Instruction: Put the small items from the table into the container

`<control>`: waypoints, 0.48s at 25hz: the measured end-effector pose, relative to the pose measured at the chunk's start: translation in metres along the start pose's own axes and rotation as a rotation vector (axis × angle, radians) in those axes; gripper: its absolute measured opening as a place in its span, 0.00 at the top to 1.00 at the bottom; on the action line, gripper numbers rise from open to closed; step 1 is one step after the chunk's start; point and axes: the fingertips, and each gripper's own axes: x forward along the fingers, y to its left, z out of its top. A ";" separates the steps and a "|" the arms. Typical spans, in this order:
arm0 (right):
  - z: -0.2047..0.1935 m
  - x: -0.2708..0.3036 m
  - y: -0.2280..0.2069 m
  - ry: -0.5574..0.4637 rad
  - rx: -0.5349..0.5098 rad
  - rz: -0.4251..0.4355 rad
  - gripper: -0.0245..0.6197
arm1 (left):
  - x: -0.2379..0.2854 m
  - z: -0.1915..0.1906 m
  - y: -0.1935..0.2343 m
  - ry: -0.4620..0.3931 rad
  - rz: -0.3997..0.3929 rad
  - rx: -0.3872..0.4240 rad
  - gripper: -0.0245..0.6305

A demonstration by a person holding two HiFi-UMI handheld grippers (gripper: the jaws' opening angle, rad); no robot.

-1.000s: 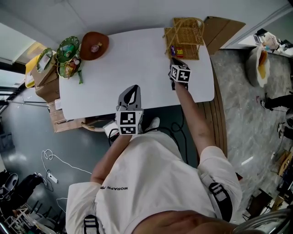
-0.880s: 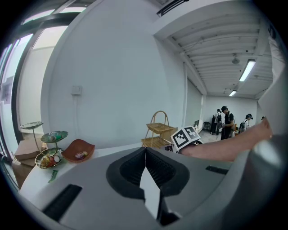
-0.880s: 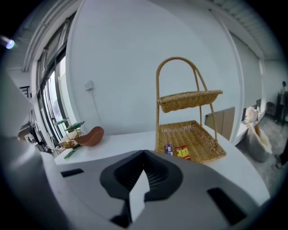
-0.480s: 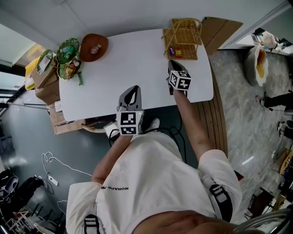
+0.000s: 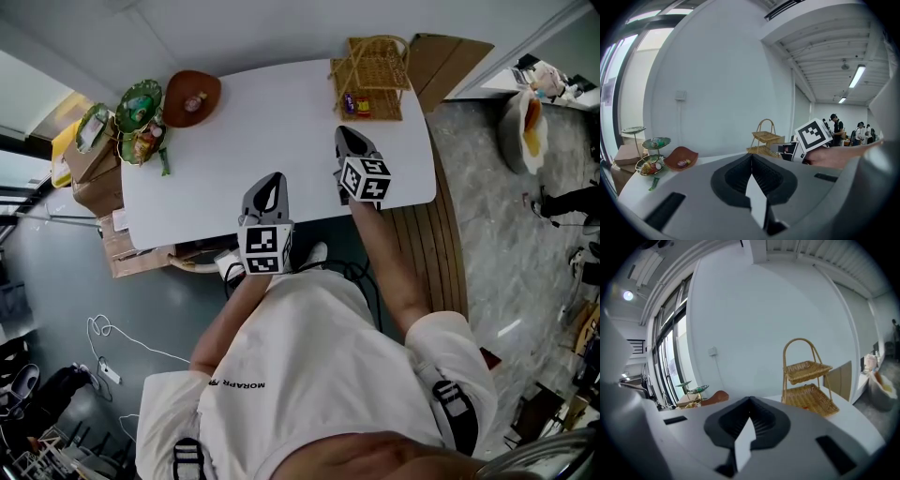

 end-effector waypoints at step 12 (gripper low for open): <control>0.025 -0.042 0.046 -0.086 -0.072 0.011 0.94 | -0.003 0.010 0.003 -0.037 -0.002 -0.003 0.96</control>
